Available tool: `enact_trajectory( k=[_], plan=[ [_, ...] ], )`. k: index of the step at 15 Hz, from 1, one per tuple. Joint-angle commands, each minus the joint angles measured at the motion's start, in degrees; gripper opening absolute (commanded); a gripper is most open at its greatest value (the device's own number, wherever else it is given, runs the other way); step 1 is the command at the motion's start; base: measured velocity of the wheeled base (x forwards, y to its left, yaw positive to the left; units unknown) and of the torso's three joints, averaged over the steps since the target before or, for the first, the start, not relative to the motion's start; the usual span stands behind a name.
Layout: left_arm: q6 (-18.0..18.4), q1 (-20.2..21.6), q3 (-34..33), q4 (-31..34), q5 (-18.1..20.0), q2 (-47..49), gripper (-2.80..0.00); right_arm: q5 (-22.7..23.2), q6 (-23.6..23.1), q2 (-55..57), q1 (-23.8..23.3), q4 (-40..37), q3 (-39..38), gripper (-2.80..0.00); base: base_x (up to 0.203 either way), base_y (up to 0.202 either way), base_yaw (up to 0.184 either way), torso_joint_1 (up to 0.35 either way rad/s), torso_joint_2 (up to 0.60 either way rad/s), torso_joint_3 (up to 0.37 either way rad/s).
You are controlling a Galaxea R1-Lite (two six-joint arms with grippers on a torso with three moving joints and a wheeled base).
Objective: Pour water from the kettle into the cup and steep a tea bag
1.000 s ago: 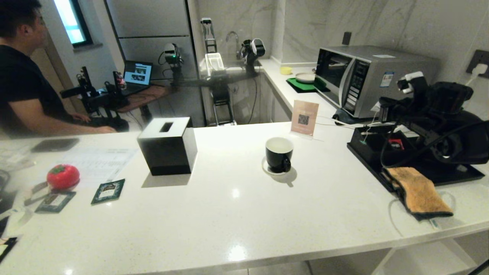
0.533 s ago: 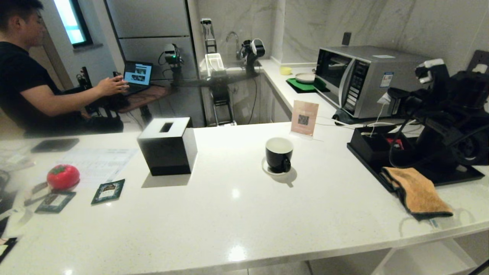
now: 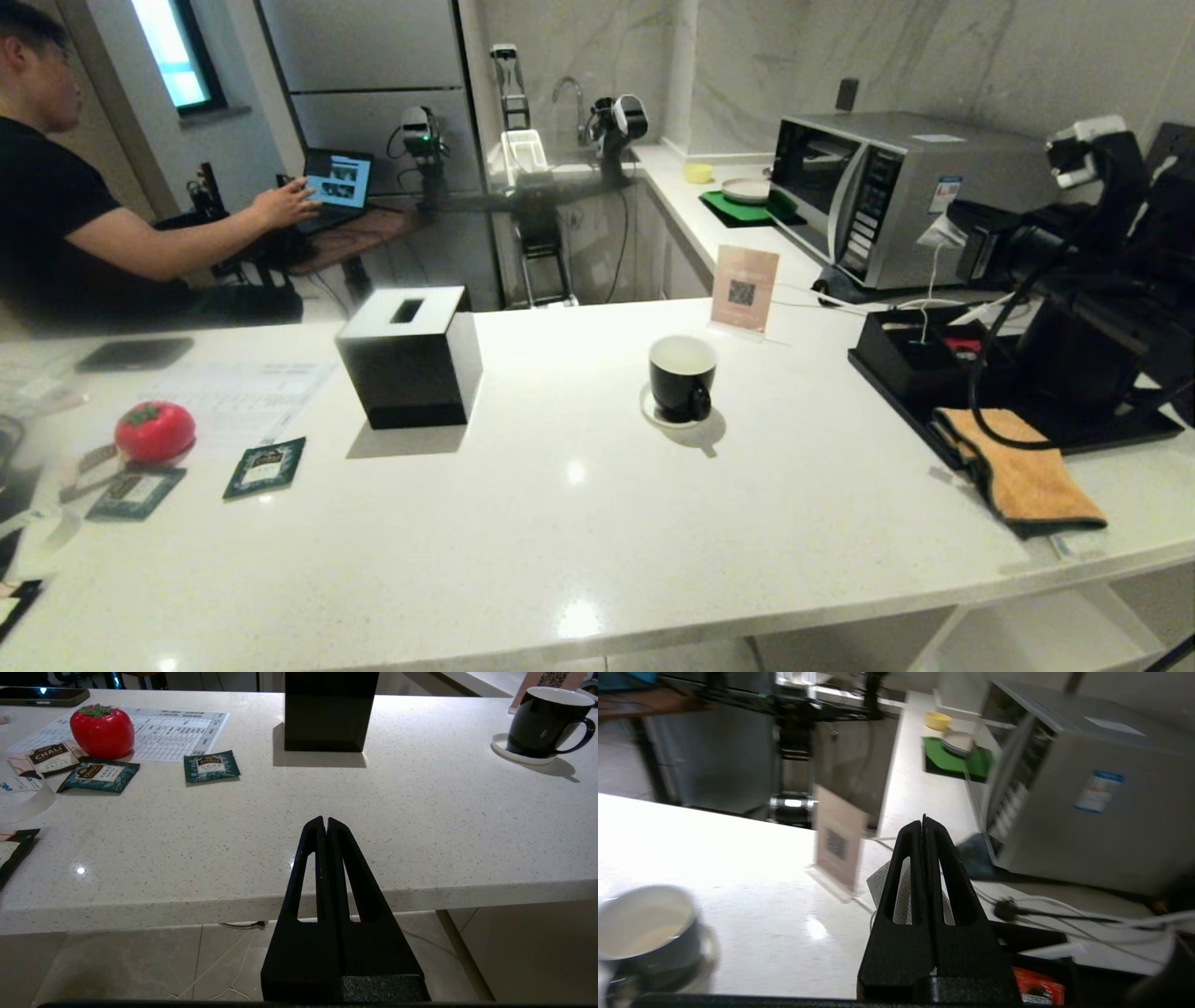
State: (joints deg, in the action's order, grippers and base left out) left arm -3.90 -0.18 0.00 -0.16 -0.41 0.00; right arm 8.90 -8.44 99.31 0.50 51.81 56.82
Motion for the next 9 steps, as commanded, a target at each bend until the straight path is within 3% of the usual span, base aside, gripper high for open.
enact_trajectory(
  k=[1, 9],
  plan=[
    [-0.1, 0.0, 0.0, 0.0, 0.0, 0.1, -2.8, 0.0, -0.2, -3.1, 2.8, 0.6, -1.9, -2.8, 0.0, 0.0, 0.0, 0.0, 0.0, 0.0],
    [-0.1, 0.0, 0.0, 0.0, 0.0, 0.1, -2.8, 0.0, -0.1, -3.2, 8.2, 4.4, -3.5, -2.8, 0.0, 0.0, 0.0, 0.0, 0.0, 0.0]
  ],
)
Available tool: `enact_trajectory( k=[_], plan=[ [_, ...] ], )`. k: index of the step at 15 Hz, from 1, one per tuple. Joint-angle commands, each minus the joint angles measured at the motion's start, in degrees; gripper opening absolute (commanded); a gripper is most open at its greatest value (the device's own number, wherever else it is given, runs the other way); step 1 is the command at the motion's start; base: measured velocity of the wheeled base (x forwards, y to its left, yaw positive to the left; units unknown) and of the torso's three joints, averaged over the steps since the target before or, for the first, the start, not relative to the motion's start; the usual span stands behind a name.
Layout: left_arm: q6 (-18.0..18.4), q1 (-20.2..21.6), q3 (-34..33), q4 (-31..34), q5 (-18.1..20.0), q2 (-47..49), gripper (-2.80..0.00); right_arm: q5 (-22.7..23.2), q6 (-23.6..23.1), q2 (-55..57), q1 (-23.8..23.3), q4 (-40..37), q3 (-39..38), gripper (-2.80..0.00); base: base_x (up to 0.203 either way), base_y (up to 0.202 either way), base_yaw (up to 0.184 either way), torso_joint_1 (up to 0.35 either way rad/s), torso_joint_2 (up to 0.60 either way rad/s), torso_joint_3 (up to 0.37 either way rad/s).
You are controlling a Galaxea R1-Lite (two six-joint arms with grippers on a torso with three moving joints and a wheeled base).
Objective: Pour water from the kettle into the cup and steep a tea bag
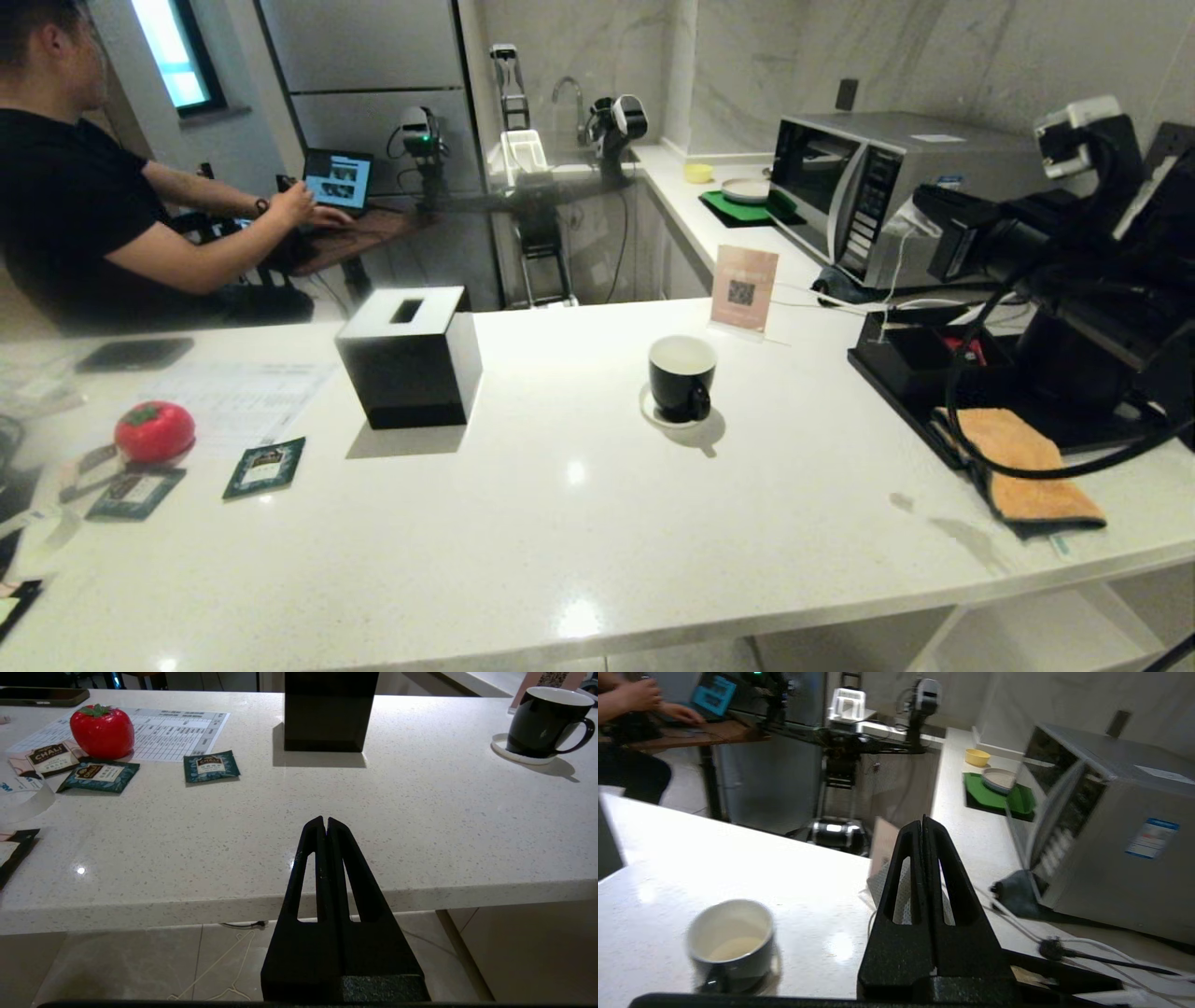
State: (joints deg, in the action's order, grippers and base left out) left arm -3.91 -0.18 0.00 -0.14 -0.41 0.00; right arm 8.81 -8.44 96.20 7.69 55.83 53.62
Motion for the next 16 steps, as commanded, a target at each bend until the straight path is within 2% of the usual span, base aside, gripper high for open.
enact_trajectory(
  k=[1, 7, 16],
  plan=[
    [0.0, 0.0, 0.0, 0.0, 0.0, 0.0, -2.8, 0.1, -0.1, -0.2, 1.7, 0.3, -0.4, -2.8, 0.0, 0.0, 0.0, 0.0, 0.0, 0.0],
    [0.0, 0.0, 0.0, 0.0, 0.0, 0.0, -2.8, 0.0, -0.2, -0.1, 6.9, 0.7, -0.8, -2.8, 0.0, 0.0, 0.0, 0.0, 0.0, 0.0],
    [0.0, 0.0, 0.0, 0.0, 0.0, 0.1, -2.8, 0.0, 0.0, -0.3, 9.5, 2.4, 0.0, -2.8, 0.0, 0.0, 0.0, 0.0, 0.0, 0.0]
  ],
)
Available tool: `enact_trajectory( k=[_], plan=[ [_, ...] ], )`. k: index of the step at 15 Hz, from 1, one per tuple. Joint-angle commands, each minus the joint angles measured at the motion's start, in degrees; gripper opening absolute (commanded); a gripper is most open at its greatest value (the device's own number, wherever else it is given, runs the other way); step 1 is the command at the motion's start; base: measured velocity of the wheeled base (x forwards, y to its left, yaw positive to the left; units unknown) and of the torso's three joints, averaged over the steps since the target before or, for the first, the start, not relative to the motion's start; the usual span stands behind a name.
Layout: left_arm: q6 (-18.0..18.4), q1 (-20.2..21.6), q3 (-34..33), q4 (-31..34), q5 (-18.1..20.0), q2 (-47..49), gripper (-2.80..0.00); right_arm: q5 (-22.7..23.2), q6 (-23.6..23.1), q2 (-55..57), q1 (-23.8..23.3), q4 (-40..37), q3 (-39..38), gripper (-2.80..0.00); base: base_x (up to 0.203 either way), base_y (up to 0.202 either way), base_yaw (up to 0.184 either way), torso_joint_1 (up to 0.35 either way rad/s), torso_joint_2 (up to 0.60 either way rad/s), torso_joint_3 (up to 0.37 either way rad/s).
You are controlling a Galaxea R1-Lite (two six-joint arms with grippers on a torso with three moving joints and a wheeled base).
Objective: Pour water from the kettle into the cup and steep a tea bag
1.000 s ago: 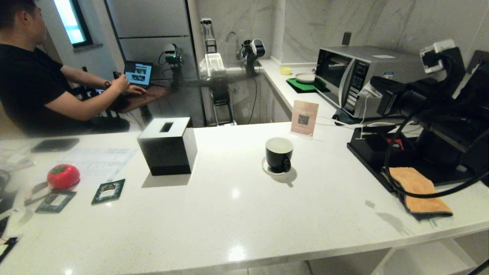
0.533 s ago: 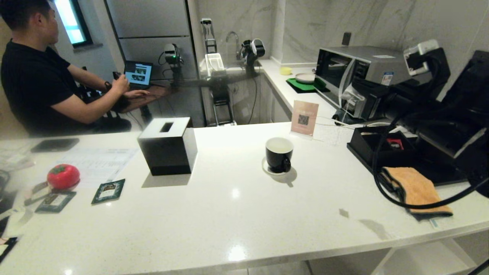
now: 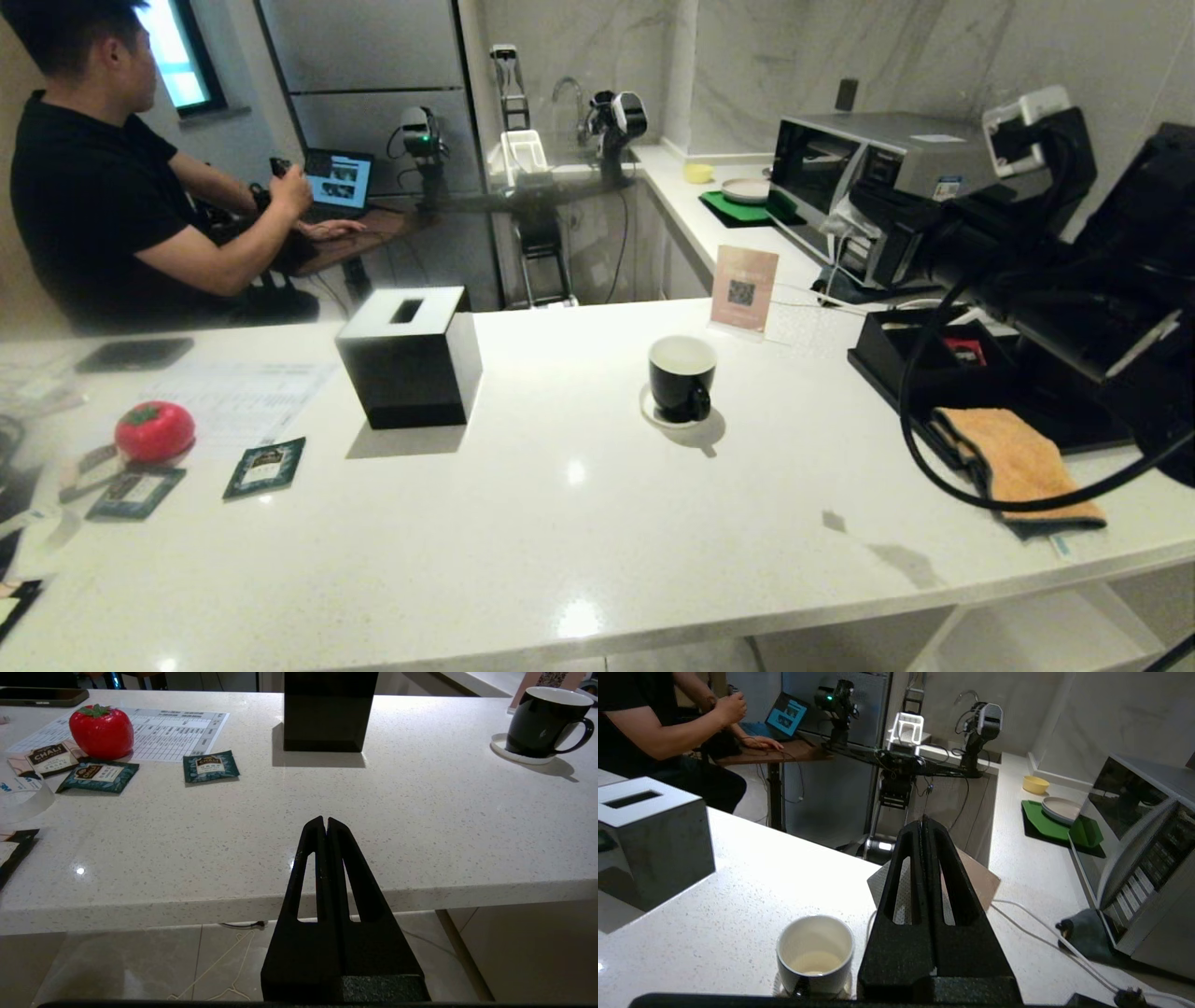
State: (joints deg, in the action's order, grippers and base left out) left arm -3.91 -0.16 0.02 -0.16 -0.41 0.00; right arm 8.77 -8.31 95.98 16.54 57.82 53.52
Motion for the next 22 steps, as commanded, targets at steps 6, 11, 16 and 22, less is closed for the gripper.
enact_trajectory(
  k=[6, 11, 16, 22],
  plan=[
    [0.0, 0.0, 0.0, 0.0, 0.0, 0.1, -2.8, 0.0, -0.3, -1.1, 4.1, 0.3, -0.1, -2.8, 0.0, 0.0, 0.0, 0.0, 0.0, 0.0],
    [3.8, 0.0, 0.0, 0.0, 0.5, 0.1, -2.8, 0.1, -0.2, -1.3, 5.1, 0.0, 0.1, -2.8, 0.0, 0.0, 0.0, 0.0, 0.0, 0.0],
    [6.6, 0.0, 0.0, 0.1, 1.0, 0.0, -2.8, 0.2, -0.1, -2.2, 5.4, -0.4, 0.1, -2.8, 0.0, 0.0, 0.0, 0.0, 0.0, 0.0],
    [5.7, 0.0, 0.5, 1.2, 1.4, 0.1, -2.8, 0.2, 0.0, -1.6, 8.5, -0.7, 0.3, -2.8, 0.0, 0.0, 0.0, 0.0, 0.0, 0.0]
  ],
)
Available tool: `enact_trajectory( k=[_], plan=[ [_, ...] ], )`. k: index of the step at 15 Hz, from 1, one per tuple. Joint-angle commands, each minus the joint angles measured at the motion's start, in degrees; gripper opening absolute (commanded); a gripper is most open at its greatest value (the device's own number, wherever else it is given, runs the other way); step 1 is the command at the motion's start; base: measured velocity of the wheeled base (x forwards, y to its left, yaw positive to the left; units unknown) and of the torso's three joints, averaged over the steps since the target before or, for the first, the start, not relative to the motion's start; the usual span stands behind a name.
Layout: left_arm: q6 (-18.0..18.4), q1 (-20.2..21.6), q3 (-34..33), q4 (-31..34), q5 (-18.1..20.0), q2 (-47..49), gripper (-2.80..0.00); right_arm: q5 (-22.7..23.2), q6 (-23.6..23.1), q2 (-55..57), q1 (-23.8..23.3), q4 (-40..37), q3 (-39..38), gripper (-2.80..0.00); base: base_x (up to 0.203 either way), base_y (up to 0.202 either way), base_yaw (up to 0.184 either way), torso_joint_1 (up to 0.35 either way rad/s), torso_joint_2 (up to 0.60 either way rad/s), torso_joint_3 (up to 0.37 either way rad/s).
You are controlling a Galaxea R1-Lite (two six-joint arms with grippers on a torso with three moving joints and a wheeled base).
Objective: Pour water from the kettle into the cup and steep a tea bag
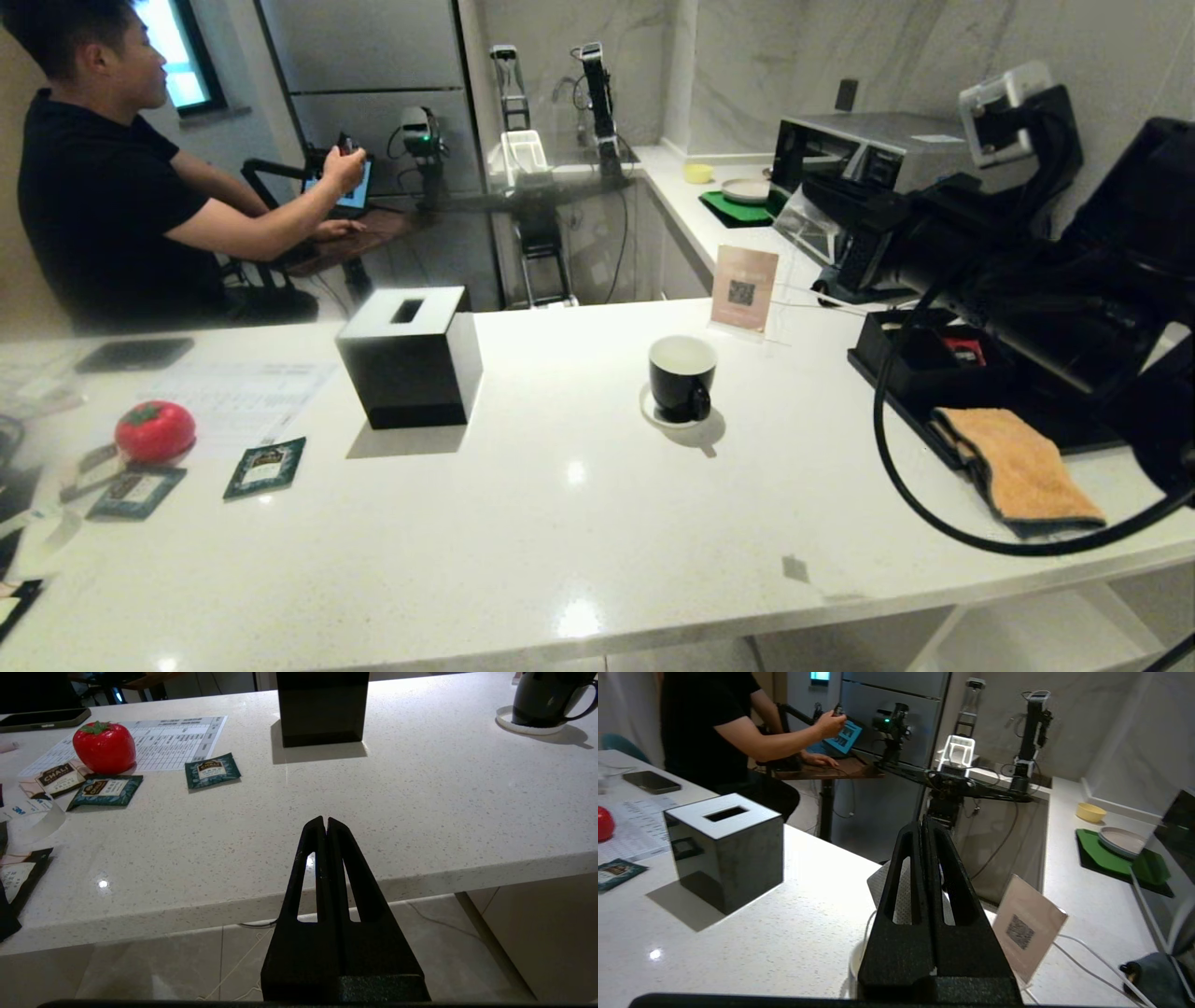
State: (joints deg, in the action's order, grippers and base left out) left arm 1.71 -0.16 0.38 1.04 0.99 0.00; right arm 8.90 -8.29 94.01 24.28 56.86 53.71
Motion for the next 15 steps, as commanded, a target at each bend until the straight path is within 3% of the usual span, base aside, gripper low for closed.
enact_trajectory(
  k=[1, 5, 11, 15],
  plan=[
    [0.6, 0.0, 0.5, 0.1, 0.2, 0.1, -2.8, 0.1, -0.1, 0.4, 1.5, 0.2, 0.1, -2.8, 0.0, 0.0, 0.0, 0.0, 0.0, 0.0],
    [0.5, 0.0, 6.3, 1.6, 4.8, 2.7, -2.8, 0.1, -0.1, 0.5, 3.7, 0.1, 0.1, -2.8, 0.0, 0.0, 0.0, 0.0, 0.0, 0.0],
    [-1.5, -0.3, 17.8, 1.9, 9.9, 21.5, -2.8, 0.1, -0.1, 0.5, 6.5, 0.1, 0.5, -2.8, 0.0, 0.0, 0.0, 0.0, 0.0, 0.0],
    [-2.8, -1.4, 25.0, 1.2, 18.8, 34.2, -2.8, 0.1, -0.1, 1.6, 6.7, -2.0, 5.0, -2.8, 0.0, 0.0, 0.0, 0.0, 0.0, 0.0]
  ],
)
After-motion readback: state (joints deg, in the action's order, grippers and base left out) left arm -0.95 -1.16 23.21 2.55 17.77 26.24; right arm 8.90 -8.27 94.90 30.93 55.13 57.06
